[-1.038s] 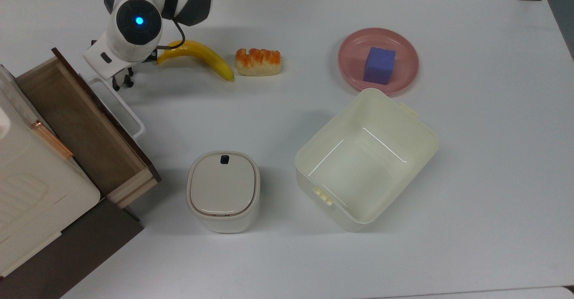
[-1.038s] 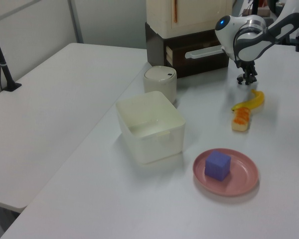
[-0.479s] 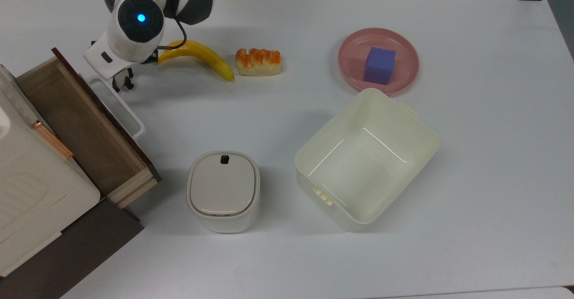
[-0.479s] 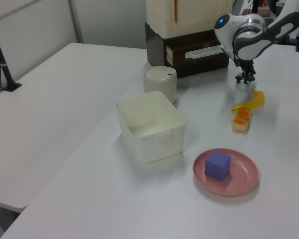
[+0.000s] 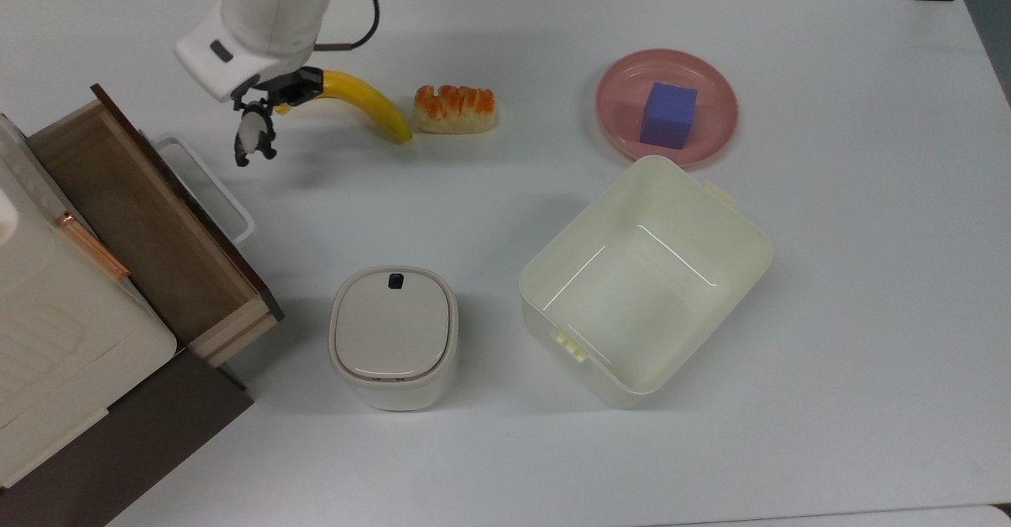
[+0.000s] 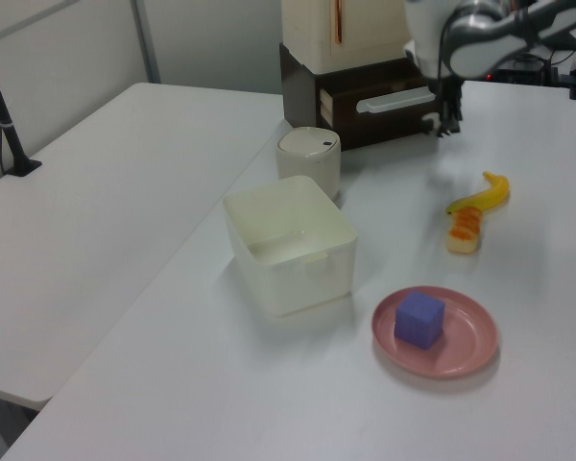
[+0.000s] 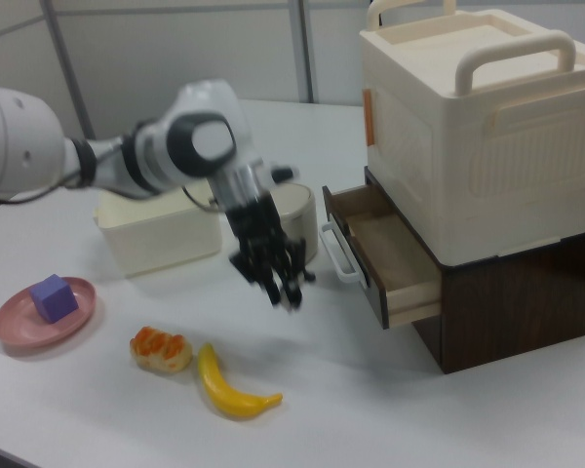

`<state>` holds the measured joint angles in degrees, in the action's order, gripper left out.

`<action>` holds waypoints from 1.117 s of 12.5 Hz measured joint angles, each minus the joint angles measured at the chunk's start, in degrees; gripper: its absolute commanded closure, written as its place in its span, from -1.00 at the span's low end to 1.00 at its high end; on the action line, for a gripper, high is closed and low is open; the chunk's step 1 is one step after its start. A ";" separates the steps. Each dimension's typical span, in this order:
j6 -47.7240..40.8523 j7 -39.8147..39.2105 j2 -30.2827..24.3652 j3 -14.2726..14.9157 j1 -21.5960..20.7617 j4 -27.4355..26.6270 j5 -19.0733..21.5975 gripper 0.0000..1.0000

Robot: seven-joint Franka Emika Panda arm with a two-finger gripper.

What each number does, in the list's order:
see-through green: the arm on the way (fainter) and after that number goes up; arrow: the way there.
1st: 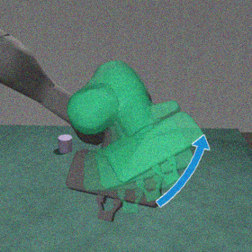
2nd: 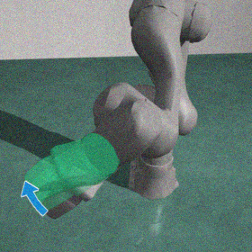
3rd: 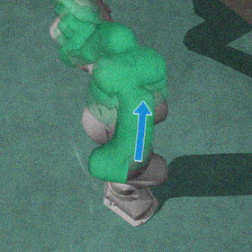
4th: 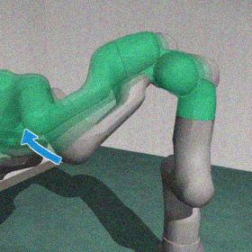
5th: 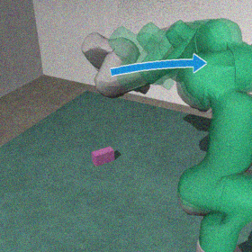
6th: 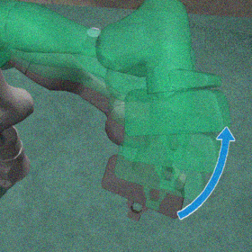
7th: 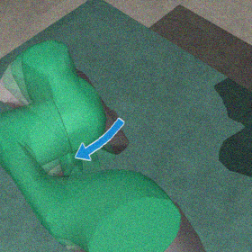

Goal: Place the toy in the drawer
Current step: 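Lift the panda toy and carry it over the open wooden drawer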

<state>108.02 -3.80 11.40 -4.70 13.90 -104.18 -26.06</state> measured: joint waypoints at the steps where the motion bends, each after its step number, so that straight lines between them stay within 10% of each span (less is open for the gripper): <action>1: -1.03 0.19 -0.45 -0.92 -0.03 3.24 3.36 1.00; 6: -3.11 0.56 -0.76 -0.72 0.36 14.84 12.12 1.00; 14: 1.64 0.79 0.81 5.29 7.33 17.12 17.09 1.00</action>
<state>109.65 -3.01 12.21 0.59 21.23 -87.05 -8.97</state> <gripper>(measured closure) 0.674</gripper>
